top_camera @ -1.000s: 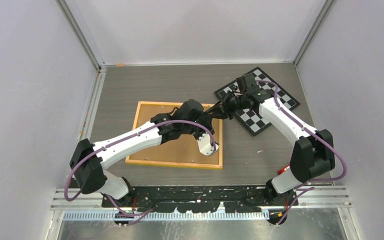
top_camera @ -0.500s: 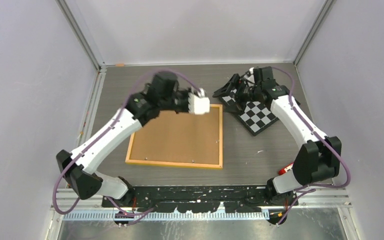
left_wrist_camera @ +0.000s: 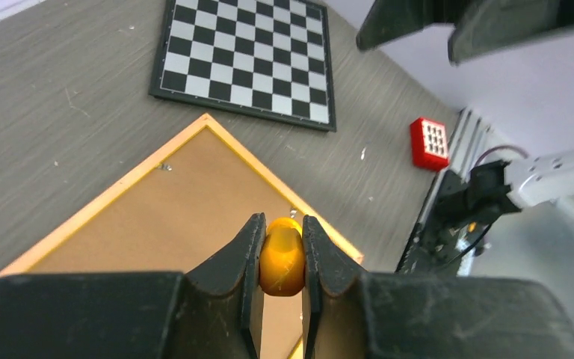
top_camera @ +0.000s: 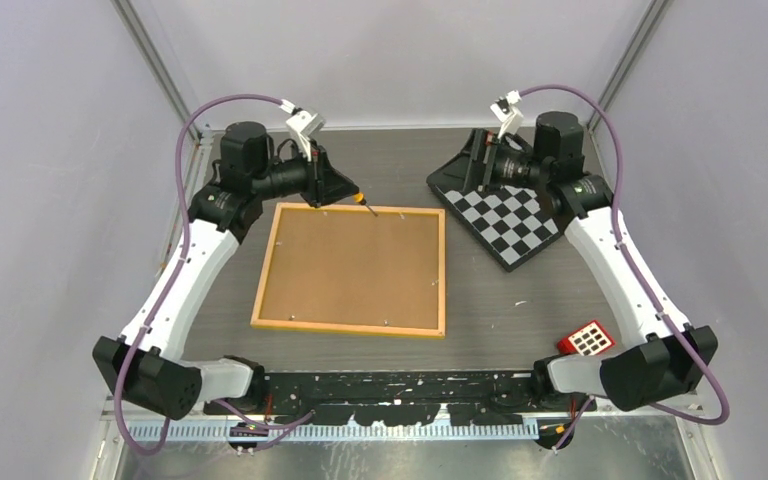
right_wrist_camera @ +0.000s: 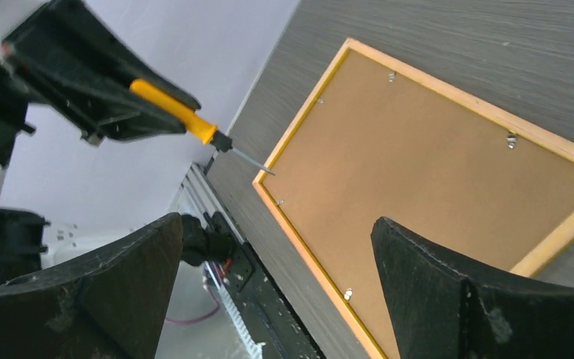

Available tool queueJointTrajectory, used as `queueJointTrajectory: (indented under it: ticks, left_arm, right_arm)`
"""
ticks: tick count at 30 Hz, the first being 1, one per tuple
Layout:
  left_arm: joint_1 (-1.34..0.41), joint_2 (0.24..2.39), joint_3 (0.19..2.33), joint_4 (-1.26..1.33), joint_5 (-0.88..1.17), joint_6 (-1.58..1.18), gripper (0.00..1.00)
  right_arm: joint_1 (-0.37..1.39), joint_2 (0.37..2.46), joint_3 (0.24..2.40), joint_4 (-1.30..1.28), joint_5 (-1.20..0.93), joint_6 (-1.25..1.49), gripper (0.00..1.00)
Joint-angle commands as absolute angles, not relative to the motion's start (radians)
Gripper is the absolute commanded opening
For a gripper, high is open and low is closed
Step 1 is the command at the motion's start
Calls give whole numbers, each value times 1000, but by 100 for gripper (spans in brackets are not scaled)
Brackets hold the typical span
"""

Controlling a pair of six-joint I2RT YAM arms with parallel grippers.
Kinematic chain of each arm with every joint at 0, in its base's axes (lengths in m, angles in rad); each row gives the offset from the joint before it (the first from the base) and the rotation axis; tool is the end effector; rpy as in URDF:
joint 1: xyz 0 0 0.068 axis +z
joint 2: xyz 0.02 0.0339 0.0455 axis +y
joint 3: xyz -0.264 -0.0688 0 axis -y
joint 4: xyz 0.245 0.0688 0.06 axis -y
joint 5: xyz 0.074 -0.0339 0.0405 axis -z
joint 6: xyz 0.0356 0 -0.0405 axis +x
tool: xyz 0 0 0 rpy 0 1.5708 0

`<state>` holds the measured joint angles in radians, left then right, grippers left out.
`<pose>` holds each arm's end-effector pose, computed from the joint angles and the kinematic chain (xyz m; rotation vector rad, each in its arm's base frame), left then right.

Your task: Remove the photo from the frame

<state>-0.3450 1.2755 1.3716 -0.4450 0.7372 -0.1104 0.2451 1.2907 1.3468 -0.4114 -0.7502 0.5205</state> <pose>0.2513 -0.1157 0.4150 0.7271 1.8126 -1.0074 0.2677 0.0920 0.4061 -0.2613 2.0049 1.2189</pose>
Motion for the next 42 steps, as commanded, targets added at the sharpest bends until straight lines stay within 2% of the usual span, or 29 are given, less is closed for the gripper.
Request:
queueJointTrajectory:
  ticks: [1, 4, 7, 13, 15, 20, 23, 24, 28, 34, 42]
  left_arm:
    - [-325, 1216, 1347, -299, 825, -371, 0]
    - [-325, 1199, 1312, -261, 823, -453, 0]
    - [-325, 1178, 1295, -248, 825, -487, 0]
    - [-325, 1154, 1282, -257, 865, -535, 0]
    - [-325, 1147, 1279, -254, 884, -546, 0]
    - [-325, 1134, 1273, -270, 910, -549, 0]
    - [-325, 1131, 1265, -272, 927, -559, 0]
    - [-324, 1131, 1263, -278, 929, -558, 0]
    - [-325, 1132, 1275, -358, 940, -518, 8]
    - [-325, 1136, 1294, -439, 928, -476, 33]
    - [-327, 1167, 1313, -492, 942, -465, 35]
  right_arm:
    - [337, 1338, 1443, -460, -834, 343, 100]
    - [468, 1383, 1544, -647, -742, 109, 100]
    - [563, 1388, 1558, -661, -665, -40, 98]
    - [692, 1417, 1587, -726, -572, -263, 85]
    - [713, 1418, 1582, -724, -552, -301, 77]
    - [736, 1432, 1585, -717, -517, -347, 49]
    - [746, 1443, 1598, -714, -498, -364, 46]
    - [748, 1447, 1603, -718, -499, -373, 39]
    - [753, 1451, 1613, -733, -485, -421, 2]
    - [754, 1437, 1606, -790, -488, -521, 1]
    - [756, 1437, 1620, -841, -496, -569, 0]
